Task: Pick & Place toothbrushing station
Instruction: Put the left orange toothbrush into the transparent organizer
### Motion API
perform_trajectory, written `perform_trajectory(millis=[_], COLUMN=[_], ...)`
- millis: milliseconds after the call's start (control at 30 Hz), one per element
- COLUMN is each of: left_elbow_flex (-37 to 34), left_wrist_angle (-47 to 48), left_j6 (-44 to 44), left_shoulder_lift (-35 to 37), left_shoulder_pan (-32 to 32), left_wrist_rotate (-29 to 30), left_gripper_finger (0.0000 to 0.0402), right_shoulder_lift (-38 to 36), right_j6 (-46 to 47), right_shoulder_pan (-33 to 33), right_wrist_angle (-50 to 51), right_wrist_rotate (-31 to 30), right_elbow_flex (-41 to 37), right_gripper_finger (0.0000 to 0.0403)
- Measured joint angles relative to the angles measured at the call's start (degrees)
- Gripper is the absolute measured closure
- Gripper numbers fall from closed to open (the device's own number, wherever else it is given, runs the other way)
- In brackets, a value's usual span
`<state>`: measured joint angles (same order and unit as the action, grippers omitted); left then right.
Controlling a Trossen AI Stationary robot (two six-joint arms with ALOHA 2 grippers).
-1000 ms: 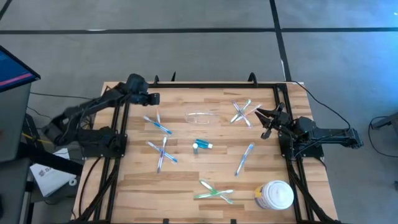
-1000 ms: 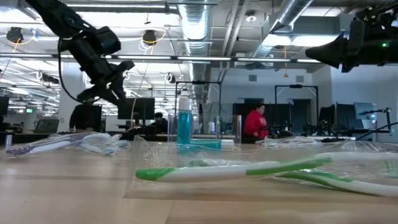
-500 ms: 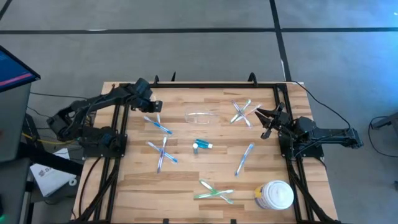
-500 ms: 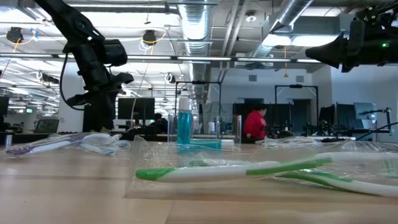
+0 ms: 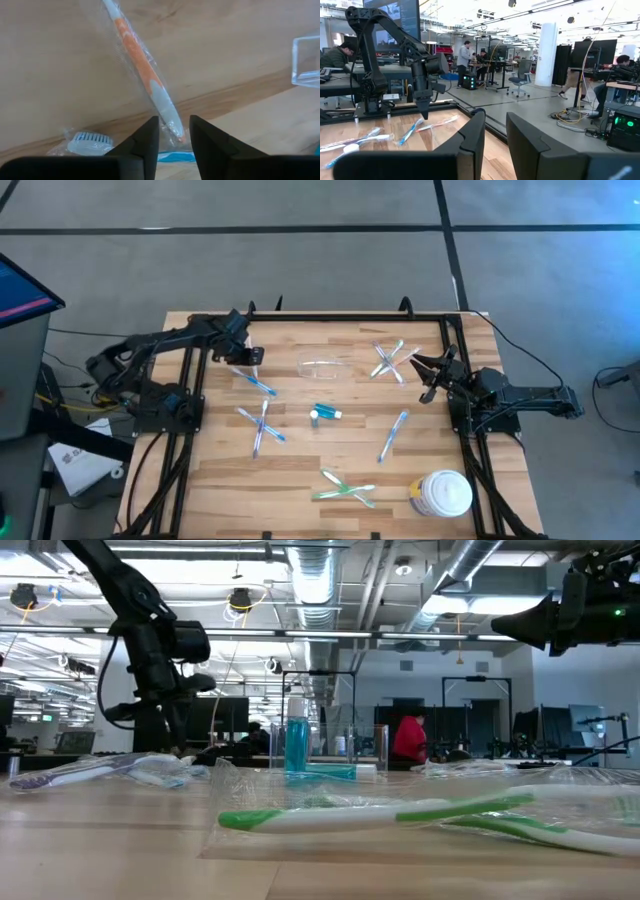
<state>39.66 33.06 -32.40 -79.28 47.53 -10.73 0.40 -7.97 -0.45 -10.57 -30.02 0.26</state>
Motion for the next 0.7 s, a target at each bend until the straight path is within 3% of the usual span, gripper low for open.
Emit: perform_trajectory(millis=[700], left_elbow_flex=[-0.02], left_wrist_angle=[-1.09], left_j6=[-6.10], left_shoulder_lift=[-1.03], left_shoulder_pan=[0.00], left_wrist_rotate=[3.40], left_gripper_finger=[0.0260], right_shoulder_lift=[0.00], right_j6=[-0.11], right_shoulder_pan=[0.00], right_wrist_angle=[0.01], right_wrist_rotate=[0.00], right_elbow_flex=[0.00], right_gripper_finger=[0.0332])
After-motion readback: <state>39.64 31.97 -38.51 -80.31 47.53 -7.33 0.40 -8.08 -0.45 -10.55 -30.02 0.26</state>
